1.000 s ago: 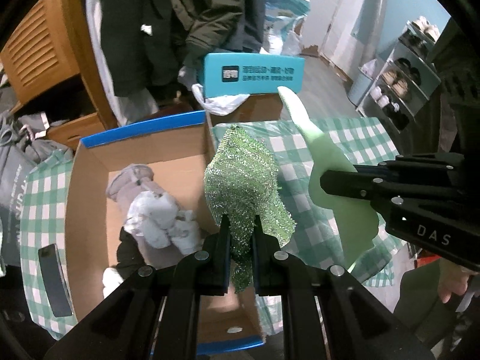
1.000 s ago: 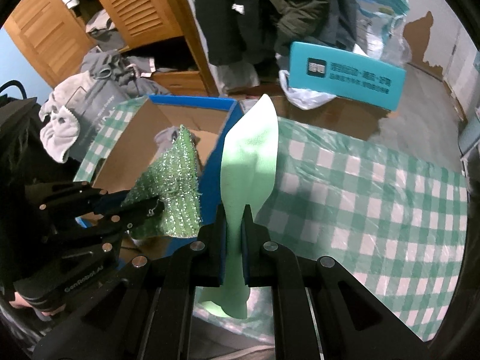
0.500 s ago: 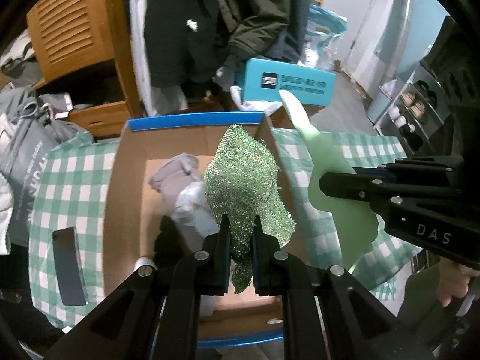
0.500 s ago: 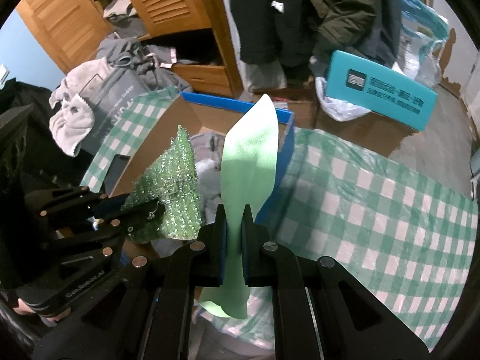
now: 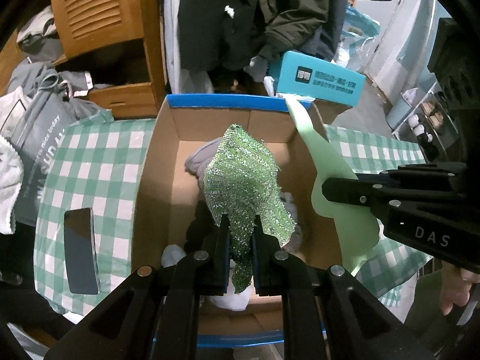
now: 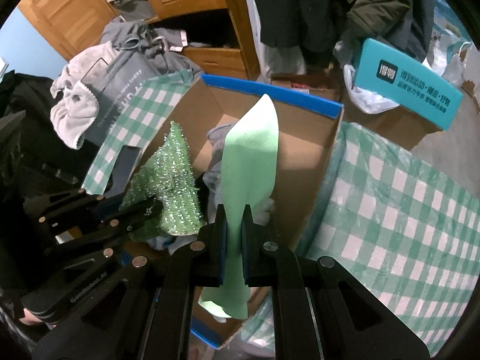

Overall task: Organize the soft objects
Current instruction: 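Open both tools to drop the foam sheet and mesh pad into the box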

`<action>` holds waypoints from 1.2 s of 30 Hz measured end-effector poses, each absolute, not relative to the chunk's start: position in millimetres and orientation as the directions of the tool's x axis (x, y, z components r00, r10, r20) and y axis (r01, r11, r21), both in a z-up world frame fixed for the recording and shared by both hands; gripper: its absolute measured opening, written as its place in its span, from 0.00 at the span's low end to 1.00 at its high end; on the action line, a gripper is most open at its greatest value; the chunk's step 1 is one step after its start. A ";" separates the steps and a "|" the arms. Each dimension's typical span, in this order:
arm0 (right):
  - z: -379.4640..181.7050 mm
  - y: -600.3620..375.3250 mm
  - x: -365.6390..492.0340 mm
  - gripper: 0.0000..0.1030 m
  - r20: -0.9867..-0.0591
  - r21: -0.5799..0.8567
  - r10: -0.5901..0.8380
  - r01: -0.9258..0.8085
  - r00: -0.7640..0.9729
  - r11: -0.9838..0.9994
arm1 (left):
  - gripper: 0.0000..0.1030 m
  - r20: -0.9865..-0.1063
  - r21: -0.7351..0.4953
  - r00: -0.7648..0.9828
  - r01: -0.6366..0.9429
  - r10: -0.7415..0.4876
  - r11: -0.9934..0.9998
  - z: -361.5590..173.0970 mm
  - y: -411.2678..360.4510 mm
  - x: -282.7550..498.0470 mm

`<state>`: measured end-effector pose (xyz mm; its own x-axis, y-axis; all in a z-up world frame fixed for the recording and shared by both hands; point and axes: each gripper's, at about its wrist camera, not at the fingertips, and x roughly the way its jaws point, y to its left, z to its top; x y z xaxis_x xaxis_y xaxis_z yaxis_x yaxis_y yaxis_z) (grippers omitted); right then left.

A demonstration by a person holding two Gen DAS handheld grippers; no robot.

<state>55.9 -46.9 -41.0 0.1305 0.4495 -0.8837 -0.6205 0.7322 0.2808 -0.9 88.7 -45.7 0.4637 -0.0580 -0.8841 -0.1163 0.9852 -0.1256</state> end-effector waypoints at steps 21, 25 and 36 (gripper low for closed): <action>-31.2 -62.1 52.2 0.48 -0.887 0.229 0.422 -0.617 0.186 0.753 | 0.60 -0.864 -0.110 0.502 -0.126 -0.032 0.986 -22.2 82.0 -8.3; -21.0 -73.0 46.5 0.55 -0.879 0.209 0.421 -0.614 0.222 0.761 | 0.74 -0.850 -0.115 0.525 -0.116 -0.037 0.987 -10.8 74.9 -12.1; 20.4 -117.0 30.5 0.65 -0.826 0.165 0.440 -0.594 0.353 0.787 | 0.84 -0.814 -0.076 0.581 -0.099 -0.005 0.992 16.9 54.8 -23.2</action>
<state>30.5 -117.0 20.4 0.3530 0.4397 -0.8258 -0.5943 0.7871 0.1651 -23.2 54.8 16.9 0.5814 -0.0048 -0.8136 -0.0988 0.9922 -0.0765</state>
